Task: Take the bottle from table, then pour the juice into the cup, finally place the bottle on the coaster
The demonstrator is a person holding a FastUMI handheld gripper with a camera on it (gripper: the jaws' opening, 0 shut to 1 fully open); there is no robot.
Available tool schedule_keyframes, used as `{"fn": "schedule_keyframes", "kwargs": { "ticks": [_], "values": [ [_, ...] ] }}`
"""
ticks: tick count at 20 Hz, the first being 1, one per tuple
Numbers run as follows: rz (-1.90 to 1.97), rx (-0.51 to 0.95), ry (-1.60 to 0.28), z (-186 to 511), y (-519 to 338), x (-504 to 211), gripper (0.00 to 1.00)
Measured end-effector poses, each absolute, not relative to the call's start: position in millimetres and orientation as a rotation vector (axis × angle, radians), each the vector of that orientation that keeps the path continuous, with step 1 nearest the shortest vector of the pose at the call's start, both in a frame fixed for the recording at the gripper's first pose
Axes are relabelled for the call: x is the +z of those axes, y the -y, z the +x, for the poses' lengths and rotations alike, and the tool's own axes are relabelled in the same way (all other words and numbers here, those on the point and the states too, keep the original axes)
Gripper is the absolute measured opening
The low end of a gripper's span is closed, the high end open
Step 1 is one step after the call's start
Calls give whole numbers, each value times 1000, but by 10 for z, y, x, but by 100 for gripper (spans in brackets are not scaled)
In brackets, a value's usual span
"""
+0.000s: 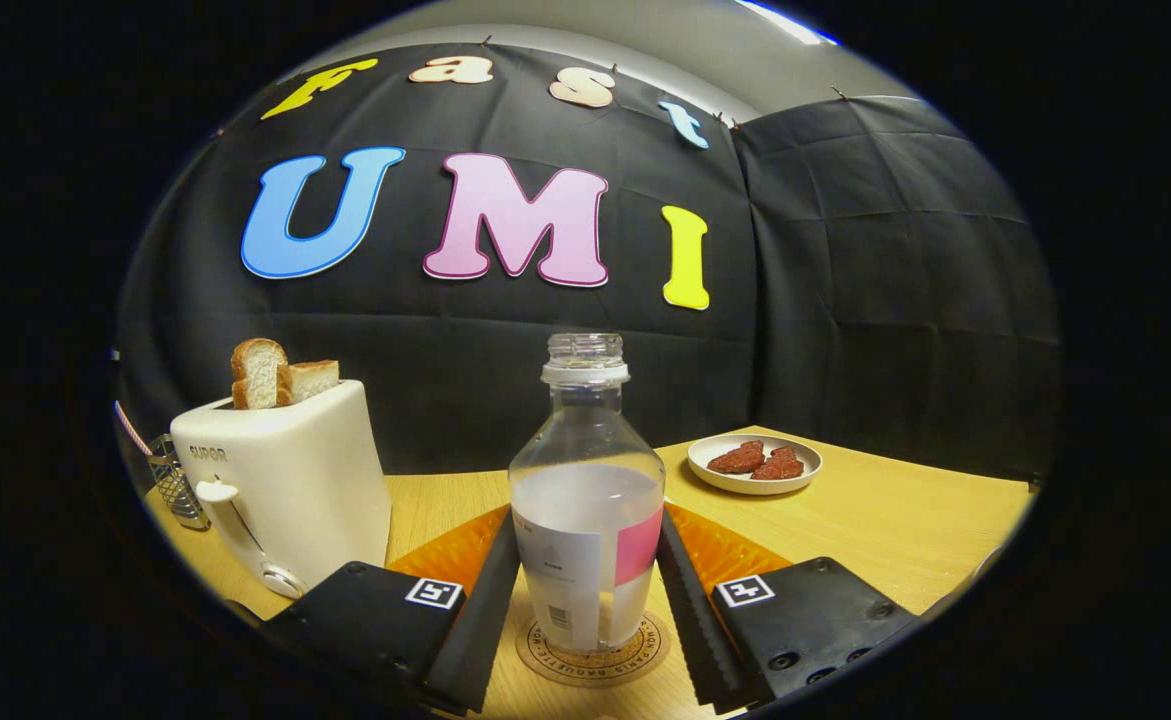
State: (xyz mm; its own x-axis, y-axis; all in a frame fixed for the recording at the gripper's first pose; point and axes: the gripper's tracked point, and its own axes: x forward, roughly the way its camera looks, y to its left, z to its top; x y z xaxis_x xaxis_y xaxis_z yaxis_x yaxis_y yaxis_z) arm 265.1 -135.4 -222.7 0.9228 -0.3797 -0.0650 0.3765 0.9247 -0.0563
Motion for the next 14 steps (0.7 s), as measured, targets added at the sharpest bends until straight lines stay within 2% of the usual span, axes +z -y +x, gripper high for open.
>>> {"fn": "schedule_keyframes", "kwargs": {
  "ticks": [6, 9, 14],
  "values": [
    [-18, -385, -74, 2648, 1371, -2252, 78],
    [-34, -396, -72, 2616, 1399, -2241, 92],
    [-20, -397, -93, 2566, 1370, -2259, 96]
  ]
}}
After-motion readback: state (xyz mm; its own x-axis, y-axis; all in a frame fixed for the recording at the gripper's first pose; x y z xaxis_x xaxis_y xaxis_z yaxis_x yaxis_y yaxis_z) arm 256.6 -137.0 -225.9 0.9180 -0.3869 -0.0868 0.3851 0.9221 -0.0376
